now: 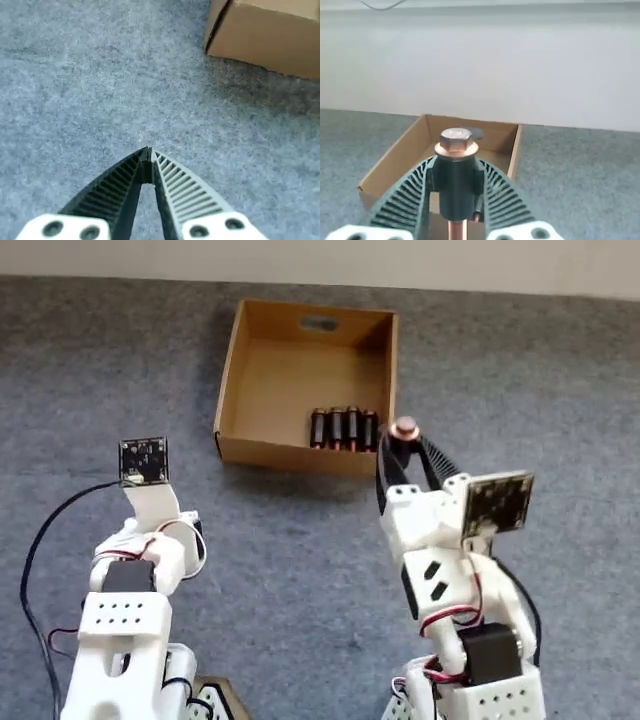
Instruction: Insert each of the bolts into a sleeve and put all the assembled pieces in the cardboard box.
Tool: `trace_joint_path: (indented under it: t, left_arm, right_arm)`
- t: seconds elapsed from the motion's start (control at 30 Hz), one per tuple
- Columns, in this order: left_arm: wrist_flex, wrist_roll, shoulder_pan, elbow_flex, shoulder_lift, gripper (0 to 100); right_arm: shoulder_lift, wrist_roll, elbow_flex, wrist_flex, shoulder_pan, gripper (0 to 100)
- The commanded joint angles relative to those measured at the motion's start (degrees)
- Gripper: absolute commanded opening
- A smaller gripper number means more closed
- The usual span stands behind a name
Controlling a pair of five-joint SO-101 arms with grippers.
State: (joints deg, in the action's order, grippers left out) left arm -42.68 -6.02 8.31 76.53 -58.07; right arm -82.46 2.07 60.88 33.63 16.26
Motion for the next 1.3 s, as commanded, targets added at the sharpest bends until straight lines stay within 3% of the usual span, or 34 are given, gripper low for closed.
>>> trace_joint_path:
  t: [0.0, 0.33, 0.53, 0.77, 1.0, 1.27]
  left_arm:
    - [1.0, 0.6, 0.4, 0.0, -0.9, 1]
    - [4.6, 0.6, 0.4, 2.4, -0.9, 1]
    - [4.6, 0.7, 0.4, 2.5, -0.9, 1]
    - [4.7, 0.7, 0.4, 2.5, -0.9, 1]
    - [4.7, 0.7, 0.4, 2.5, -0.9, 1]
    - [4.9, 0.7, 0.4, 2.5, -1.1, 1]
  right_arm:
    - [10.2, 0.6, -15.4, 3.6, -0.4, 0.7]
    - [48.4, 0.7, -36.4, 4.4, 2.0, 0.7]
    - [71.9, 1.0, -56.2, 4.5, 2.2, 0.7]
    - [94.1, 13.2, -76.1, 4.7, 3.0, 0.7]
    - [110.1, 8.0, -86.6, 4.5, 8.3, 0.7]
    - [126.2, 7.9, -102.8, 6.5, 10.9, 0.7]
